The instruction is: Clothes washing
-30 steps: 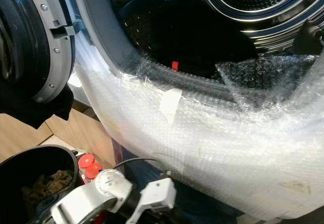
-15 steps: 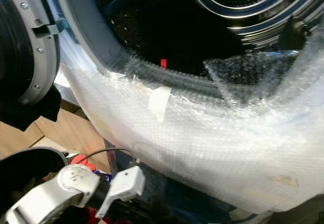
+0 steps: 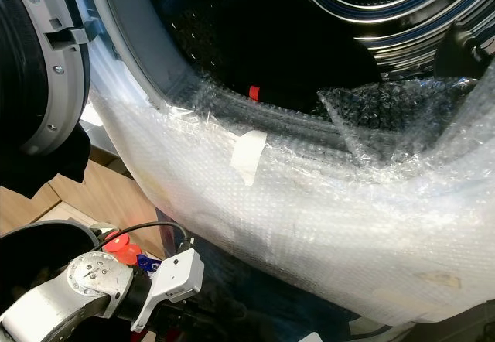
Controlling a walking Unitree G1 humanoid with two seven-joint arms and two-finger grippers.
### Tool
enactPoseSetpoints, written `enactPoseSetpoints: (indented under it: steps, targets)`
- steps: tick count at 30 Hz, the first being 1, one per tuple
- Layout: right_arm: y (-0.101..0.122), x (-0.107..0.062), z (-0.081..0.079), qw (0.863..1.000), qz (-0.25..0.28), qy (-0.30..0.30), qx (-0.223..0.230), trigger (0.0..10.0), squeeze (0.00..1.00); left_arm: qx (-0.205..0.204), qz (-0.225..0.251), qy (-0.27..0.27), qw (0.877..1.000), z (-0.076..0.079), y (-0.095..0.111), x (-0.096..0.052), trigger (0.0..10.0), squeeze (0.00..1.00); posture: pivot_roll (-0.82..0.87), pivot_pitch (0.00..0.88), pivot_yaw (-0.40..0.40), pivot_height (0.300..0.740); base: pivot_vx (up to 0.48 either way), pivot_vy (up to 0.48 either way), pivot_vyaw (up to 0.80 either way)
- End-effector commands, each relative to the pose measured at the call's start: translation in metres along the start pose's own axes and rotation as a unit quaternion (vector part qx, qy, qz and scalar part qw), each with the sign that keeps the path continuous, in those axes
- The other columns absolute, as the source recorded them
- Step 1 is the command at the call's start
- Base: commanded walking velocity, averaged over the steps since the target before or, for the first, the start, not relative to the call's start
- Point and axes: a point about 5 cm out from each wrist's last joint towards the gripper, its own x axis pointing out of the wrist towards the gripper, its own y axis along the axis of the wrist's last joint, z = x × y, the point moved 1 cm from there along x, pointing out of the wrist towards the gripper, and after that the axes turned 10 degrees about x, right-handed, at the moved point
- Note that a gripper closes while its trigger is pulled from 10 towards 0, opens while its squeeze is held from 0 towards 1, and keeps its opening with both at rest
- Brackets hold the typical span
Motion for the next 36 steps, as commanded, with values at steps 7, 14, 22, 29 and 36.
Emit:
enactPoseSetpoints:
  steps: [7,14,22,29,36]
  targets:
    - [0.026,-0.010,-0.015,0.988,0.046,0.134,-0.055,10.0,0.00,0.012,0.011,-0.015,1.000,0.003,0.007,0.003,0.0,0.00,0.06,0.038,-0.016,0.740,0.000,0.000,0.00]
    - [0.023,-0.029,-0.023,0.976,0.022,0.192,-0.104,10.0,0.00,0.013,0.015,-0.019,1.000,0.006,0.009,0.003,0.0,0.00,0.06,0.017,-0.017,0.740,0.000,0.000,0.00]
    - [0.011,-0.045,-0.006,0.981,-0.019,0.146,-0.123,10.0,0.00,0.029,0.020,-0.038,0.999,0.010,0.014,0.001,0.0,0.00,0.06,0.000,-0.012,0.740,0.000,0.000,0.00]
    - [0.047,-0.046,-0.006,0.984,0.059,0.135,-0.100,10.0,0.00,0.062,0.031,-0.052,0.996,0.003,0.026,0.007,0.0,0.00,0.05,0.000,-0.003,0.740,0.000,0.000,0.00]
    - [0.050,-0.046,-0.026,0.973,0.048,0.198,-0.110,10.0,1.00,0.117,0.054,-0.049,0.990,-0.012,0.051,0.012,0.0,0.00,0.04,0.000,0.000,0.740,0.000,0.000,0.00]
